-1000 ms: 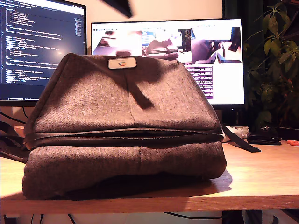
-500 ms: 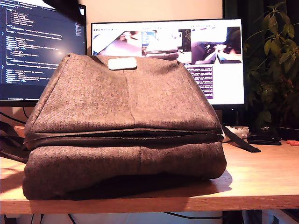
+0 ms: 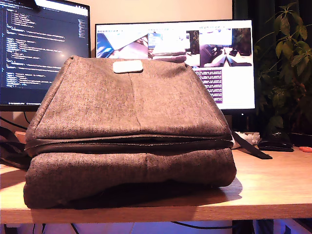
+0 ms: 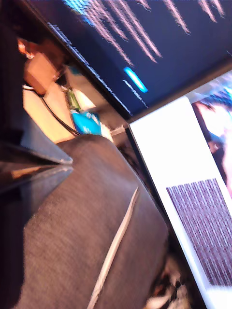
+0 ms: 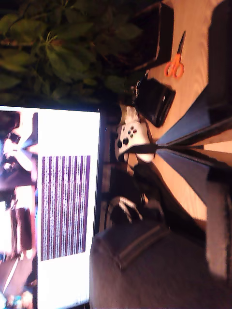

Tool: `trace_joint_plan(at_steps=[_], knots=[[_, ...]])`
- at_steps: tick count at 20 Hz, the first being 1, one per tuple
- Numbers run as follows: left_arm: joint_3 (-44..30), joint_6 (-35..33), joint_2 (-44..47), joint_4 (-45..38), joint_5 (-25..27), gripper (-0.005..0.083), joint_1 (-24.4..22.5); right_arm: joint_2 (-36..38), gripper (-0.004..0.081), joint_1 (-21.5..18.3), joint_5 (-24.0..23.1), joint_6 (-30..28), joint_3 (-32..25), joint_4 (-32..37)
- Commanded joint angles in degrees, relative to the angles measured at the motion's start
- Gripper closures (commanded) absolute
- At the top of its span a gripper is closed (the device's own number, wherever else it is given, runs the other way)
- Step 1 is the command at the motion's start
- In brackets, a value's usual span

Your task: Pack the pair of socks inside the grey Google backpack

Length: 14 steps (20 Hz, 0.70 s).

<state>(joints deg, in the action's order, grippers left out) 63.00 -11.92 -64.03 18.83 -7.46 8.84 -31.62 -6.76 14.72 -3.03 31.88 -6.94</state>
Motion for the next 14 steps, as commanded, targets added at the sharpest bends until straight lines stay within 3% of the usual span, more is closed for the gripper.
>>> trace_joint_plan(at_steps=[1, 7, 14], knots=[[-6.08, 3.13, 3.10, -4.22, -0.07, 0.0795, -0.31, 1.51, 0.0781, -0.15, 0.39, 0.48, -0.17, -1.40], [-20.63, 7.48, 14.67, -13.92, 2.69, 0.0795, -0.31, 5.75, 0.0781, -0.11, 1.38, 3.76, -0.31, -2.38], [-32.48, 9.46, 26.80, -17.40, 5.20, 0.0795, -0.31, 10.34, 0.0781, -0.11, 0.74, 5.46, -4.92, -2.45]])
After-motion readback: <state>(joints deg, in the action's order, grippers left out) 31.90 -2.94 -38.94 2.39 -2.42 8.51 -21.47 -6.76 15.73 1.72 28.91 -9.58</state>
